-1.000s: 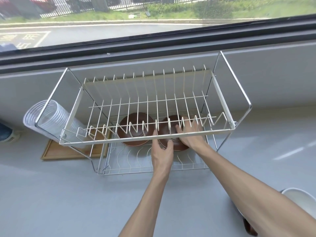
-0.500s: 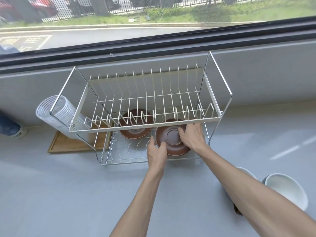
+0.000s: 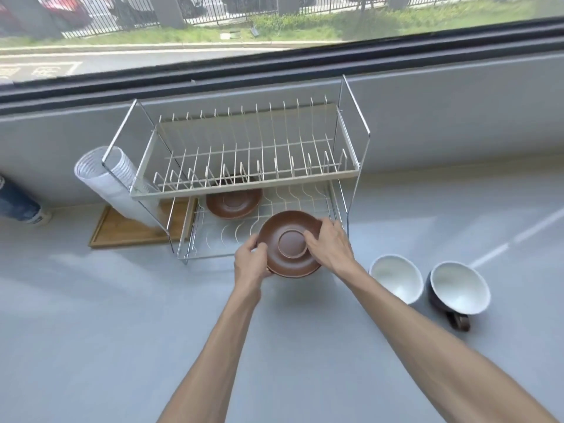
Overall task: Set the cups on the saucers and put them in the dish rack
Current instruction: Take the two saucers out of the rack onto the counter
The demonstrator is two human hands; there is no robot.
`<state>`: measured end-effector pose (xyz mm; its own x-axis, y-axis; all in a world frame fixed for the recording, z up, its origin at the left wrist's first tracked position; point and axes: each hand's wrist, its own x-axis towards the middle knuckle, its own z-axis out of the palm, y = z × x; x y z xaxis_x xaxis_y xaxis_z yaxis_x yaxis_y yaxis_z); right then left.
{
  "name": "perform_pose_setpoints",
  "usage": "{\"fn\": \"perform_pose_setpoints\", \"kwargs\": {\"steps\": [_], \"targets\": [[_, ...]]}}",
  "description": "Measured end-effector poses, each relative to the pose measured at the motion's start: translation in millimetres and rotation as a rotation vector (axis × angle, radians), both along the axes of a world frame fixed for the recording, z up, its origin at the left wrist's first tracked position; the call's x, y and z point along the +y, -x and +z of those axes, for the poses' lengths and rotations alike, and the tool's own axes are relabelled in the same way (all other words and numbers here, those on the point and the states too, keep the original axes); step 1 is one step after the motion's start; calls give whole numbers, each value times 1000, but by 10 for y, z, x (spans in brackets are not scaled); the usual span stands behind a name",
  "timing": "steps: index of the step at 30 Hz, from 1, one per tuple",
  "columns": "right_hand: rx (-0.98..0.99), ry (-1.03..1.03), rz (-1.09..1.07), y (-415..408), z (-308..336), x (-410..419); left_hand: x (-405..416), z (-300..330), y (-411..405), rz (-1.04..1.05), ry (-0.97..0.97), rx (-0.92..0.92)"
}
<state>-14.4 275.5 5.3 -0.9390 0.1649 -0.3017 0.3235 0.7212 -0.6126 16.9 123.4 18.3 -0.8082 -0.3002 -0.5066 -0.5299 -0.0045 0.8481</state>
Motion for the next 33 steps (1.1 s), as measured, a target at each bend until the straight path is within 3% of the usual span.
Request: {"fn": "perform_pose_setpoints", "kwargs": {"steps": [14, 23, 33], "targets": [[34, 167, -141, -1049, -68, 250, 134, 179, -808, -128, 17, 17], [14, 208, -229, -1756, -298, 533, 357, -110, -1323, -147, -19, -54], [-51, 260, -412, -2422, -520, 1088, 888, -404, -1691, -310, -25, -159]]}}
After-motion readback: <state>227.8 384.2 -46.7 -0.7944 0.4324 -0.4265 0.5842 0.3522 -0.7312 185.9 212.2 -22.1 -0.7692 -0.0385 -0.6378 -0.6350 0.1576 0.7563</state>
